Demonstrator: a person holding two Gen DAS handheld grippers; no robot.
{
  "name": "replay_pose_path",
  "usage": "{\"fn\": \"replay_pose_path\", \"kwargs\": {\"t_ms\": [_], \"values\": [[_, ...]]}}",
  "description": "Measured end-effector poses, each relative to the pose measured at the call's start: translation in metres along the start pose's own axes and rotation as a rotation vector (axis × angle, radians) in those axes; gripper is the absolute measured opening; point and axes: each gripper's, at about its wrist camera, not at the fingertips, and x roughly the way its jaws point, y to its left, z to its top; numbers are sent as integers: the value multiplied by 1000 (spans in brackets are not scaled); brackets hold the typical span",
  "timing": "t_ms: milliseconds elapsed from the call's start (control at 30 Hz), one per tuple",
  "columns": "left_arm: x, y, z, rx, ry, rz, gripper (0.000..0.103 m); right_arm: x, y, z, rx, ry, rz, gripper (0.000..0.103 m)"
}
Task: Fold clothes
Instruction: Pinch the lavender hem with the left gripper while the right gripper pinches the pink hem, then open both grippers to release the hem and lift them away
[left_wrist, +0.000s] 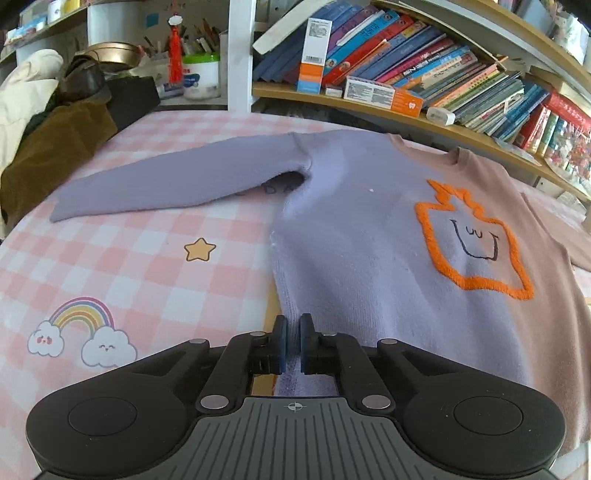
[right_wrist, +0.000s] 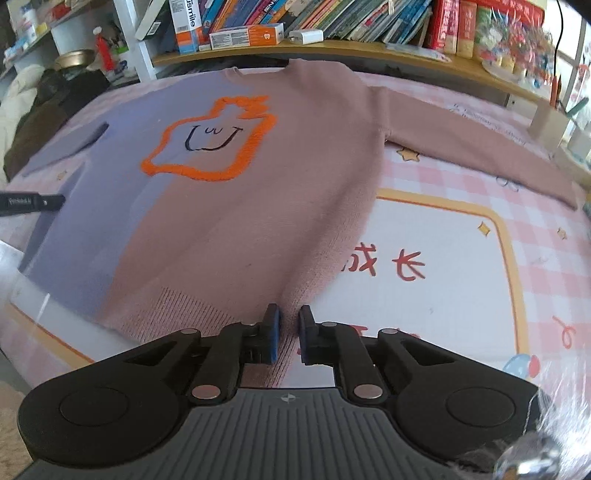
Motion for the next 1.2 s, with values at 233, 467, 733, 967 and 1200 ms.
{"fn": "replay_pose_path", "kwargs": {"t_ms": [233, 467, 733, 967, 1200], "values": [[-8, -11, -10, 32, 10, -38, 5, -2, -16, -2, 69, -12, -79, 8], [-8, -2, -10, 21, 11, -37, 5, -2, -13, 0, 55, -8, -84, 8], [-6, 1, -10, 24, 11, -51, 6, -1, -9, 0, 71, -11, -103, 9], [-18, 1, -7, 39, -21, -68, 12, -6, -4, 3, 126, -22, -141, 17], [-46, 3, 1, 81, -96, -80, 35, -29, 17, 7, 148, -131, -234, 63]]}}
